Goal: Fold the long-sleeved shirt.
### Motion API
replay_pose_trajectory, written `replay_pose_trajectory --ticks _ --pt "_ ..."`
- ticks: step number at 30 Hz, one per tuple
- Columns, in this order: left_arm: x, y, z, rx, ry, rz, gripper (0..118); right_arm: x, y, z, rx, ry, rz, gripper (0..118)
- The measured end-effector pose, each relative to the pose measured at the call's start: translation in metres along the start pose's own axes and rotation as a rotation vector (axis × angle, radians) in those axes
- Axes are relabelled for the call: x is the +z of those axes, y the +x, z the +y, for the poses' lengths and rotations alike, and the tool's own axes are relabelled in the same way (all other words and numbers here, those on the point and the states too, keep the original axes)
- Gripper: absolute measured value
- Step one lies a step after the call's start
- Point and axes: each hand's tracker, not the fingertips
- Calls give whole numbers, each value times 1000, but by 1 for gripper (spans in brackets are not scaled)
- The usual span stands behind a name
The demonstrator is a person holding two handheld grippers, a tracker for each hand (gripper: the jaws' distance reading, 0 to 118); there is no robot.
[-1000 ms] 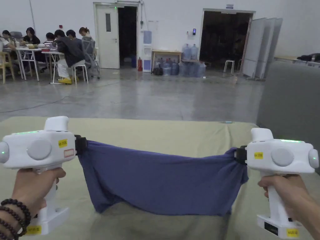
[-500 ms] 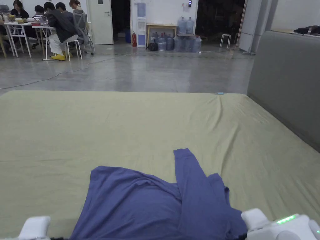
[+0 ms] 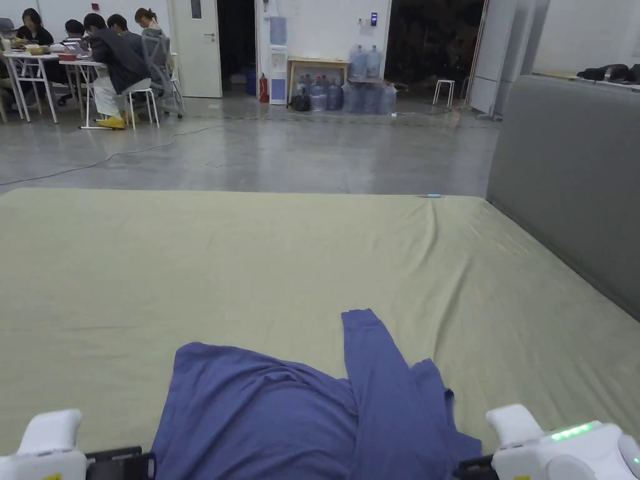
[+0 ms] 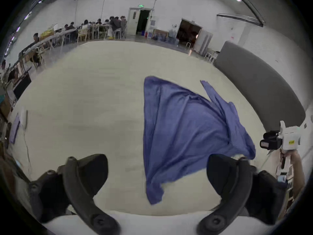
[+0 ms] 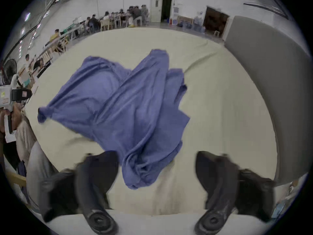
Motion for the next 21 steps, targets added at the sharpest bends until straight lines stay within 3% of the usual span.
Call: replay_pose_trajectory --ticks 1,2,3,6,10,14,16,17,21 --pt "-2 3 8 -8 22 -13 67 -6 2 3 3 7 4 14" --pt "-8 8 17 -34 50 -19 48 -14 3 10 -1 3 -3 0" --pt "-25 13 28 -60 39 5 0 -22 4 19 -13 -1 -2 0" --pt "-56 22 64 -109 21 -11 0 -50 8 42 -11 -22 49 0" --pt "-107 31 112 -87 26 -40 0 -88 7 123 5 17 31 0" --pt "-156 40 144 -119 28 19 0 -146 6 209 4 32 16 1" --pt "-180 38 156 -105 -1 31 0 -179 6 242 -6 28 13 60" --pt "-189 38 159 -101 -10 37 0 -195 6 257 -25 24 14 84" --pt "-209 35 159 -101 -20 58 0 -252 10 298 -128 -21 -5 88"
